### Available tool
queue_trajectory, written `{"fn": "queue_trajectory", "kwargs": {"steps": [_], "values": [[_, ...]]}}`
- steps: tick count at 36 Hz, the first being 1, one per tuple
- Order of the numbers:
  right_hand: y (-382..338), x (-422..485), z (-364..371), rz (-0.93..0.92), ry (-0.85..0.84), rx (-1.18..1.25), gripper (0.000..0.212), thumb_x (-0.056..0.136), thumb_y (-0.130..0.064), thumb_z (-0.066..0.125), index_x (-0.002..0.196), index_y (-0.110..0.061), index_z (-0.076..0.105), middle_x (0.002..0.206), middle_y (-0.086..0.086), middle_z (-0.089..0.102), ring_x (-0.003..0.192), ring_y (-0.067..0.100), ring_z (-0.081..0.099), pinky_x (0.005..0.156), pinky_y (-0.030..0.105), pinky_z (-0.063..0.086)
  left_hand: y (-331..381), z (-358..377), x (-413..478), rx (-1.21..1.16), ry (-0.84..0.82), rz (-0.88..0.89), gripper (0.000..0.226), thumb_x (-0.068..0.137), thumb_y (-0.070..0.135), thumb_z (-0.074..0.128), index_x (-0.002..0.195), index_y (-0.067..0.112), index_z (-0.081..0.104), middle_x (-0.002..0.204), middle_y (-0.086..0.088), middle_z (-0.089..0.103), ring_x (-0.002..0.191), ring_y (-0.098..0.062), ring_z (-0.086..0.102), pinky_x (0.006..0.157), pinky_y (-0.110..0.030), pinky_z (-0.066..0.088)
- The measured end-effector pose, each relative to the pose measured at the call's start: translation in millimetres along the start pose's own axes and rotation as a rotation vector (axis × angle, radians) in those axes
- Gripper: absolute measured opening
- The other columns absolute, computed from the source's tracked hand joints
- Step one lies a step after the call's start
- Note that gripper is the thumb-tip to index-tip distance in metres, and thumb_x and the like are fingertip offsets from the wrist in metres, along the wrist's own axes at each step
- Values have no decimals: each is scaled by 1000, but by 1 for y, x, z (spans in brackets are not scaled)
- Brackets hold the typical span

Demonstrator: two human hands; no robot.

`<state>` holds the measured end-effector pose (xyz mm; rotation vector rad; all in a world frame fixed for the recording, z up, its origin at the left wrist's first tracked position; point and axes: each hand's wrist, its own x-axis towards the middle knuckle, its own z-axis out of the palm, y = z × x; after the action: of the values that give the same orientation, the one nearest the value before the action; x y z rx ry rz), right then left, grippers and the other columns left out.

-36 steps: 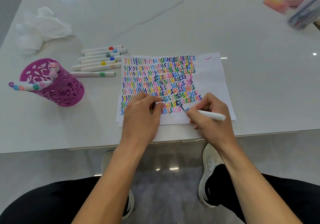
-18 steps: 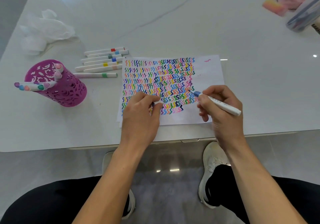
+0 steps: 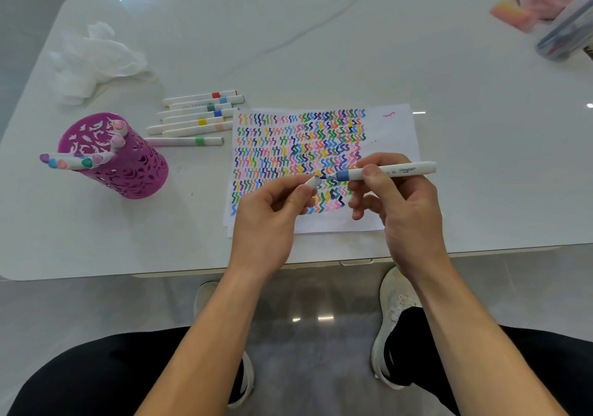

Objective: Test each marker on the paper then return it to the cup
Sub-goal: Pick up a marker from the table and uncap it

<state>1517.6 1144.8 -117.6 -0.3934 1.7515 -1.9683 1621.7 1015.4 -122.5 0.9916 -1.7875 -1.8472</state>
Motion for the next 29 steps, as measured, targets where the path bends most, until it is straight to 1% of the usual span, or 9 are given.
{"fn": "queue_trajectory", "kwargs": {"steps": [2,4,8,10,12,15,18,23,29], "values": [[0,0,1,2,-5,-1,12,95,-25,61,97,-16,67,76,-1,73,66,20,66,58,29,55,0,1,0,3,-8,5,12,93,15,70,101,22,77,88,-3,78,85,-19,74,77,-20,58],[2,0,1,-3,-13,-32,10,97,-22,61,98,-14,67,77,1,73,66,20,66,58,29,54,1,1,0,11,-14,11,12,93,16,71,99,24,77,88,-2,78,85,-19,74,80,-22,59],[6,1,2,-21,-30,-123,8,103,-16,62,101,-10,68,79,3,72,67,19,66,58,29,55,-1,-1,1,61,-42,31,14,95,15,69,104,21,78,89,2,77,86,-13,73,81,-22,59],[7,1,2,-24,-37,-149,9,104,-12,61,102,-6,67,78,3,72,67,18,66,58,29,55,-3,-2,1,101,-62,51,16,96,15,67,107,21,77,91,5,76,89,-11,71,84,-25,59],[7,0,2,-20,-41,-156,9,103,-11,62,103,-3,68,77,3,72,67,18,67,59,28,56,-3,-2,1,105,-74,59,16,97,13,65,107,18,77,92,3,76,90,-13,72,87,-28,59],[8,-1,3,-23,-46,-156,9,103,-12,63,101,-6,69,78,5,72,67,20,68,62,30,58,-3,-2,1,69,-91,55,16,99,9,61,108,12,74,92,-5,77,87,-17,74,83,-29,60],[9,-1,4,-22,-56,-140,6,102,-14,65,99,-12,70,79,8,74,69,24,71,66,35,61,-4,-3,1,38,-104,53,16,100,8,59,109,8,73,87,-8,77,82,-19,75,78,-28,60],[10,-1,5,15,-62,-64,6,100,-11,66,99,-11,71,79,8,76,71,27,75,69,37,64,-4,-4,1,26,-75,74,16,99,6,60,104,10,75,81,-6,75,74,-17,72,75,-27,60],[13,0,4,38,-66,-4,7,100,-10,65,98,-11,71,77,8,76,70,26,74,69,36,62,-4,2,-2,31,-47,106,20,98,5,61,97,20,74,78,-9,74,71,-18,71,73,-29,61]]}}
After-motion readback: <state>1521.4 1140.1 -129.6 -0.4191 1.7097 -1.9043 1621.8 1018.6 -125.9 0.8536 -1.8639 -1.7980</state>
